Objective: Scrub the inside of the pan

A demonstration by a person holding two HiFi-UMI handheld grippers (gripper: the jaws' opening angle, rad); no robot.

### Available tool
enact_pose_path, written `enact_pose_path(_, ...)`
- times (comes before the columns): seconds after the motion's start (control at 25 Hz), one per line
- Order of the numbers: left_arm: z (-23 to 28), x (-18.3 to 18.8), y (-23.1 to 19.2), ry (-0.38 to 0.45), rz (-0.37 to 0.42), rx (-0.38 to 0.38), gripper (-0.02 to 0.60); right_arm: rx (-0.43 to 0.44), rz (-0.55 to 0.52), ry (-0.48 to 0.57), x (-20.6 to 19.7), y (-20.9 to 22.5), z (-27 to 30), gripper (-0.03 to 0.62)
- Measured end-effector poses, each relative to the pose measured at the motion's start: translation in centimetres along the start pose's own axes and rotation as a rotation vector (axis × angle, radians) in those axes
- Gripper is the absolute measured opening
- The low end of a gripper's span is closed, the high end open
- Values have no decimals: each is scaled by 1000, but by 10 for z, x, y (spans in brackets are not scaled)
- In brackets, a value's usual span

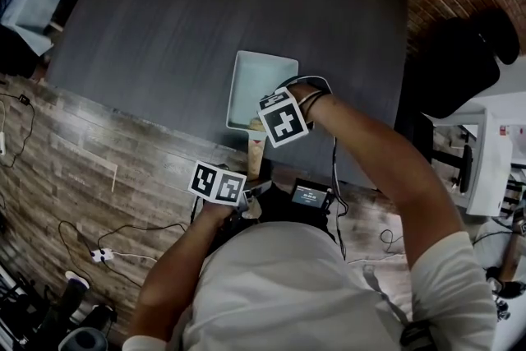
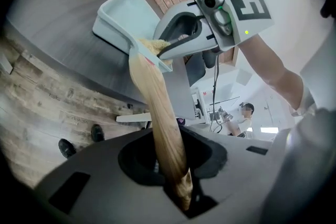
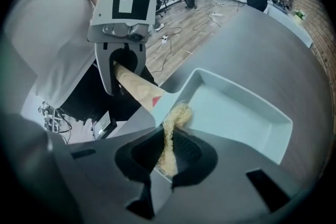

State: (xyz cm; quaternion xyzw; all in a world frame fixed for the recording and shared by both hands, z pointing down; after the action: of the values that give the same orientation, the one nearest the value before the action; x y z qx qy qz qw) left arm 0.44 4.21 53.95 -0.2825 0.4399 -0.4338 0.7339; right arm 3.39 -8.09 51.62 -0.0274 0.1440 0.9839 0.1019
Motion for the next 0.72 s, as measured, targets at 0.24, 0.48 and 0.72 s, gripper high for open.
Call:
enact_pose_path(0.24,3,-3,1,12,-15,5,89,-11,34,14,-5,-4,1,48)
enact_pose_path(0.48,3,-3,1,9,-17,11,89,-106,81,110,-4,9,-15,48)
enact_pose_path(0.72,3,-2,0,20,-28,10,87,-362,113,152,-22,54,-38,49)
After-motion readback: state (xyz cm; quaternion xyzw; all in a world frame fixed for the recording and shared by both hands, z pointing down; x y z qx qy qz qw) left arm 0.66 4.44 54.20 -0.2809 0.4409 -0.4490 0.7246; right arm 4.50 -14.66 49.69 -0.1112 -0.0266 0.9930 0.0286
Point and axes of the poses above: the fingertips, and each gripper's own axes: z forward along the fingers, y to its right, x out of its top, the point moved 5 cm from there along -z, backward along the fingers, and after that the axes turned 15 degrees about z, right-handed, at the moved point
